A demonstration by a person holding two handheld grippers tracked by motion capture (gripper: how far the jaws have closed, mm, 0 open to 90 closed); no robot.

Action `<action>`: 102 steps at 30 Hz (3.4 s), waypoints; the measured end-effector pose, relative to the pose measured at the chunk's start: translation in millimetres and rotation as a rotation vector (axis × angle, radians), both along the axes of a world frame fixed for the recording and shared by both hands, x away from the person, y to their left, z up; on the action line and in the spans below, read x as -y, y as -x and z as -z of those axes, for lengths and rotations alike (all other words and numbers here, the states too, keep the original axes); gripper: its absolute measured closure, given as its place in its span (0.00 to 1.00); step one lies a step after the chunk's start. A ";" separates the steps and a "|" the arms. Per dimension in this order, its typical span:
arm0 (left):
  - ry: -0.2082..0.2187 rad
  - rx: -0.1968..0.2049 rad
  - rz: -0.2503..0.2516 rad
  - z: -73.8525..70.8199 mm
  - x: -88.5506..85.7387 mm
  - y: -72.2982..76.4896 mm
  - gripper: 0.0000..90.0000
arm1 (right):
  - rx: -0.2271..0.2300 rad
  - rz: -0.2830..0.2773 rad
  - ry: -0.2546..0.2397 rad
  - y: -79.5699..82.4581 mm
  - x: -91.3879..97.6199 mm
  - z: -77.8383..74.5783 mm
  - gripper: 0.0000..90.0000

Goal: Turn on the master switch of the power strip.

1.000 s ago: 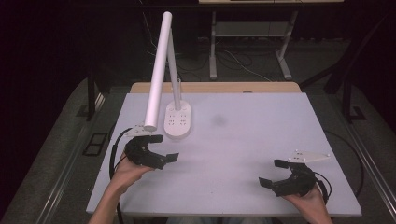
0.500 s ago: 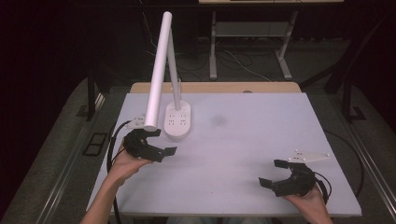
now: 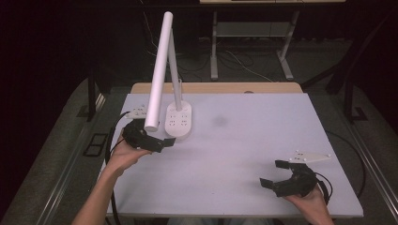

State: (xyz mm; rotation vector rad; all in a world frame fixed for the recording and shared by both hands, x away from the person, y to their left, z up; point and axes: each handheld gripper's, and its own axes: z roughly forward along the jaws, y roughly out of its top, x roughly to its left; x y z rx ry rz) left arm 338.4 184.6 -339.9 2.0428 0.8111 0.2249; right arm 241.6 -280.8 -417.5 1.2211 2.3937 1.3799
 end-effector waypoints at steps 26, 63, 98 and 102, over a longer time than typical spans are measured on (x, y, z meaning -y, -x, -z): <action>-0.071 -0.006 -0.034 -4.6 -1.5 -45.3 0.06 | -0.008 0.005 -0.002 -0.2 -1.6 1.4 0.00; -0.032 -0.052 -0.132 -10.9 -11.5 -107.3 0.23 | -0.008 0.001 0.003 0.3 -0.1 2.5 0.00; 0.247 -0.076 -0.412 18.9 -39.3 -149.6 0.57 | -0.010 0.005 -0.005 -1.9 6.1 2.9 0.00; 0.254 -0.089 -0.433 24.5 -36.9 -153.8 0.63 | -0.012 0.003 0.001 -1.7 5.1 3.2 0.00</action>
